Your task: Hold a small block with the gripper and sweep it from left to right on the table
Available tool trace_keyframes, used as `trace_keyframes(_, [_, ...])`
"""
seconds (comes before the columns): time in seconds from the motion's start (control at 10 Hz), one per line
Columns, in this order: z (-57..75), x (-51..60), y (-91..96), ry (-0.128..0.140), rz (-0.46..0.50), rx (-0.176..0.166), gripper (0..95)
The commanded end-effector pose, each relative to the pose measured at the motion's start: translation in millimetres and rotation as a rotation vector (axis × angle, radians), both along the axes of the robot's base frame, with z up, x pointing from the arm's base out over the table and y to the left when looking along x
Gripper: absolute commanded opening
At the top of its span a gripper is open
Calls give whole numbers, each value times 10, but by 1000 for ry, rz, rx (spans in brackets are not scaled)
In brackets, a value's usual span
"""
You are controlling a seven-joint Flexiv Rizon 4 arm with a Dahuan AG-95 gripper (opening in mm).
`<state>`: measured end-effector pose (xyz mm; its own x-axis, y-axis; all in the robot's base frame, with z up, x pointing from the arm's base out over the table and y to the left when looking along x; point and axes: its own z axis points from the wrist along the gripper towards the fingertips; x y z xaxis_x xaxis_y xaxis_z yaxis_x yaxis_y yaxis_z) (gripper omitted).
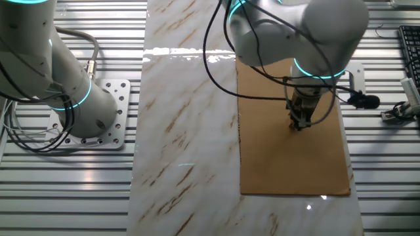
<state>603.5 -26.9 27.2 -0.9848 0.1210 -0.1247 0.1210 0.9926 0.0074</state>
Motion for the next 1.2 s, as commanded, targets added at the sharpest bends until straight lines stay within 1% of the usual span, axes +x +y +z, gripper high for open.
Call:
trace_keyframes(0.1, [4,35,65,21,-22,24,0])
trace_keyframes(0.2, [18,50,76,26,-25,30,0])
trace_keyframes(0.3, [21,54,86,25,-35,44,0])
trace_keyframes(0.5, [17,50,102,23,-34,34,0])
trace_keyframes(0.8, [2,42,130,18,-40,37,0])
trace_keyframes(0.9, [-6,37,142,10,-38,30,0])
trace_keyframes(1.0, [-6,37,142,11,-35,21,0])
trace_keyframes(1.2, [-6,38,142,22,-37,37,0])
